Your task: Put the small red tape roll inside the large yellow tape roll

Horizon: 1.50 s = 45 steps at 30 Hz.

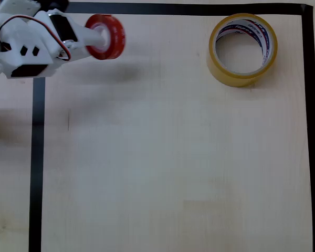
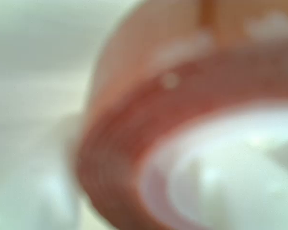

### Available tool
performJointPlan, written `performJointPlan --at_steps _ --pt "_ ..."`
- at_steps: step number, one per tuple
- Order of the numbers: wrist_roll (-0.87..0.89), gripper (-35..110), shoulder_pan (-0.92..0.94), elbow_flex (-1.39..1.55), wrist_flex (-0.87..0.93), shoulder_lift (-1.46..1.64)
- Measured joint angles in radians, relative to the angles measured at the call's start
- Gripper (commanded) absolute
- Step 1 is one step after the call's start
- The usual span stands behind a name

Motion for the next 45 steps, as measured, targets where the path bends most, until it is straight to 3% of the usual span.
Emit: performJointPlan --at_steps 13,45 --pt "-0.048 0 0.138 -0.026 -0.410 -0.071" --pt "-0.048 0 0.140 -0.538 -0.414 -0.522"
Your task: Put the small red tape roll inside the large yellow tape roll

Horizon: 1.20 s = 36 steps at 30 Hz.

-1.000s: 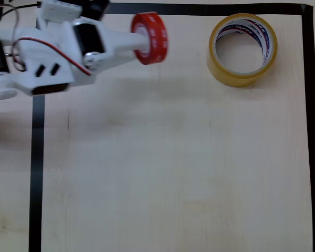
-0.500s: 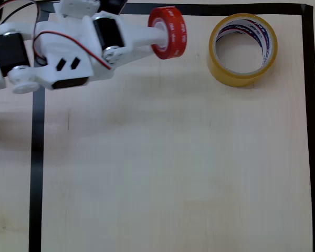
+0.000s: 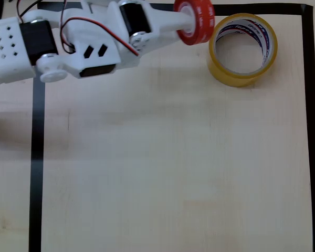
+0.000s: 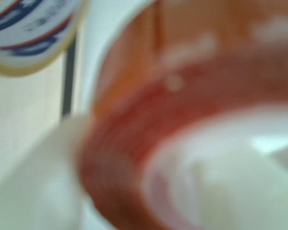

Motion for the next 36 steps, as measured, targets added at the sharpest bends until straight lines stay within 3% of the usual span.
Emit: performJointPlan --at_steps 21,36 --pt "0.000 0 0.000 -0.546 0.095 -0.469" --pt "0.000 0 0.048 -0.641 0.098 -0.561"
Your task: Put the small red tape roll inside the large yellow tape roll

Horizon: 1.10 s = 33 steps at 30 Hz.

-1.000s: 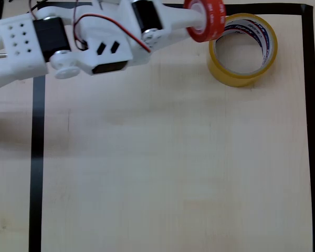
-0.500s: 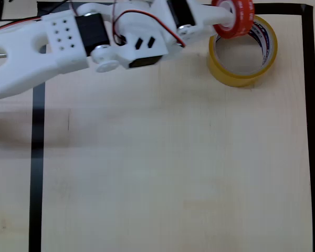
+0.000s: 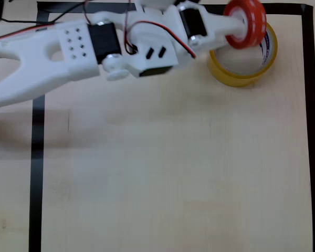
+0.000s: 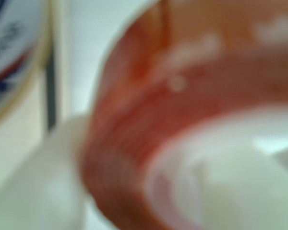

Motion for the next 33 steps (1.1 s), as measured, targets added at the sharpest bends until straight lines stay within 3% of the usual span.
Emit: performJointPlan --at_steps 33 --pt "0.000 10 0.003 -0.064 0.035 -0.100"
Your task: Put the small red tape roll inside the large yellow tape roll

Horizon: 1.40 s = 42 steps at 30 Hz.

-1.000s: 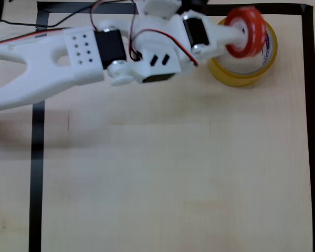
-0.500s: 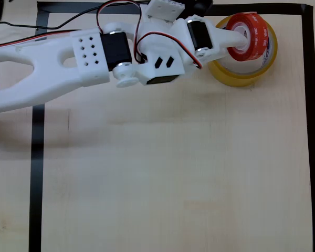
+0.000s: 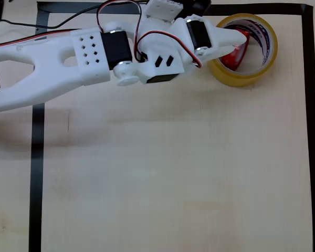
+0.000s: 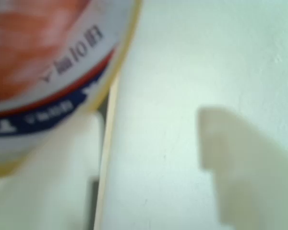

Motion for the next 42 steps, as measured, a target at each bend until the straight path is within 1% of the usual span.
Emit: performJointPlan --at_steps 4,7,11,21,31,37,42 --pt "0.000 9 -0.002 0.000 0.000 0.000" --pt "0.000 2 -0.002 0.011 0.000 0.003" --pt "0.000 0 -0.021 0.179 0.000 0.106" --pt "-0.018 0 -0.031 0.940 -0.029 0.798" --pt "-0.018 0 0.049 1.459 -0.025 1.393" --pt "-0.018 0 0.143 1.700 0.107 1.735" --pt "-0.018 0 0.187 1.878 0.267 2.013"
